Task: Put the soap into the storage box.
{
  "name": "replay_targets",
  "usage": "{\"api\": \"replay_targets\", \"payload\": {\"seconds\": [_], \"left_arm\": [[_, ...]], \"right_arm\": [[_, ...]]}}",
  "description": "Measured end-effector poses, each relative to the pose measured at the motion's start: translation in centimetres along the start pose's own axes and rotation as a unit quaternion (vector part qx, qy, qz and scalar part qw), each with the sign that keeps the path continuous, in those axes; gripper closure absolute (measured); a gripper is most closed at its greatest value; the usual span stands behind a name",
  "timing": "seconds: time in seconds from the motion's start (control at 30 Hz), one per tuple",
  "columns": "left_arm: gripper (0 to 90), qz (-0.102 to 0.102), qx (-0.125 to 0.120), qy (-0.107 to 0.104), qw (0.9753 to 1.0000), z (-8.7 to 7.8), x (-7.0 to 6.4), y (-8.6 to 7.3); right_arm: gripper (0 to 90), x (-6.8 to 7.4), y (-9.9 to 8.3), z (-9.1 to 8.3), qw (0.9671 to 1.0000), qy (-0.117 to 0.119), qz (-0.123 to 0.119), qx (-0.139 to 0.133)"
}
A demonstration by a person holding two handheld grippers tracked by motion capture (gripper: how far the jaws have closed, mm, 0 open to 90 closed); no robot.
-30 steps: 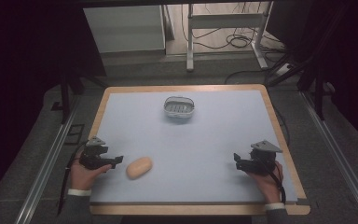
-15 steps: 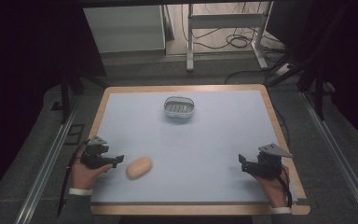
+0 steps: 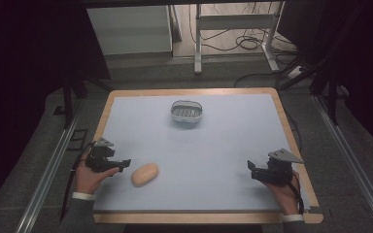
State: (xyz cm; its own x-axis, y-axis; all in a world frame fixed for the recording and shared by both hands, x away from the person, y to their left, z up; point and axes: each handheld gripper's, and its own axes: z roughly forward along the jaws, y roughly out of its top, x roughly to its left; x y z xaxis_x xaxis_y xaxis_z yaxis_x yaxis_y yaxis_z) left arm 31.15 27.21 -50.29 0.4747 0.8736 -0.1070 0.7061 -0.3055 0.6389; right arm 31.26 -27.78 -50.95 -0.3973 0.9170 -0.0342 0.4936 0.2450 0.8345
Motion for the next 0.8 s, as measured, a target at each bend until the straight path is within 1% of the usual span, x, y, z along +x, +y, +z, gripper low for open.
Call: {"api": "replay_targets", "payload": {"seconds": [0.03, 0.07, 0.1, 0.13, 0.23, 0.27, 0.37, 0.47, 0.5, 0.6, 0.67, 0.8], "left_arm": [[19.2, 0.006, 0.001, -0.002, 1.0000, -0.3, -0.3, 0.3], [19.2, 0.016, 0.002, -0.012, 0.9998, -0.7, -0.7, 0.7], [19.2, 0.016, 0.002, -0.012, 0.9998, -0.7, -0.7, 0.7], [19.2, 0.021, 0.003, -0.018, 0.9996, -0.9, -1.0, 0.9], [19.4, 0.041, 0.011, -0.024, 0.9988, -1.1, -1.7, 1.3], [19.4, 0.048, 0.014, -0.031, 0.9982, -1.2, -2.0, 1.5], [20.2, 0.054, 0.016, -0.033, 0.9978, -1.3, -2.3, 1.7], [21.6, 0.066, 0.024, -0.027, 0.9972, -1.1, -2.6, 1.8], [21.5, 0.070, 0.027, -0.030, 0.9967, -1.0, -2.9, 1.9], [21.0, 0.076, 0.027, -0.033, 0.9962, -0.9, -3.2, 2.0], [20.9, 0.083, 0.037, -0.035, 0.9952, -0.7, -3.6, 2.1], [21.0, 0.086, 0.044, -0.037, 0.9946, -0.6, -4.1, 2.1]], "right_arm": [[7.7, 0.0, 0.0, -0.1, 1.0000, 0.000, 0.000, 0.000], [7.7, 0.0, 0.0, -0.1, 1.0000, -0.001, -0.001, 0.000], [7.7, 0.0, 0.0, -0.1, 1.0000, -0.001, -0.001, 0.000], [7.6, 0.0, 0.0, -0.2, 1.0000, -0.002, 0.000, -0.001], [7.7, 0.0, 0.0, -0.5, 1.0000, -0.005, 0.007, -0.005], [7.7, 0.1, 0.0, -0.6, 0.9999, -0.008, 0.006, -0.006], [7.7, 0.1, -0.1, -0.7, 0.9999, -0.009, 0.006, -0.006], [7.7, 0.1, -0.3, -0.9, 0.9999, -0.011, 0.006, -0.004], [7.7, 0.1, -0.4, -0.9, 0.9999, -0.013, 0.006, -0.003], [7.6, 0.1, -0.5, -0.9, 0.9999, -0.016, 0.004, -0.001], [7.7, 0.2, -0.6, -0.9, 0.9999, -0.016, 0.001, 0.001], [7.7, 0.4, -0.5, -0.9, 0.9999, -0.015, 0.000, 0.001]]}}
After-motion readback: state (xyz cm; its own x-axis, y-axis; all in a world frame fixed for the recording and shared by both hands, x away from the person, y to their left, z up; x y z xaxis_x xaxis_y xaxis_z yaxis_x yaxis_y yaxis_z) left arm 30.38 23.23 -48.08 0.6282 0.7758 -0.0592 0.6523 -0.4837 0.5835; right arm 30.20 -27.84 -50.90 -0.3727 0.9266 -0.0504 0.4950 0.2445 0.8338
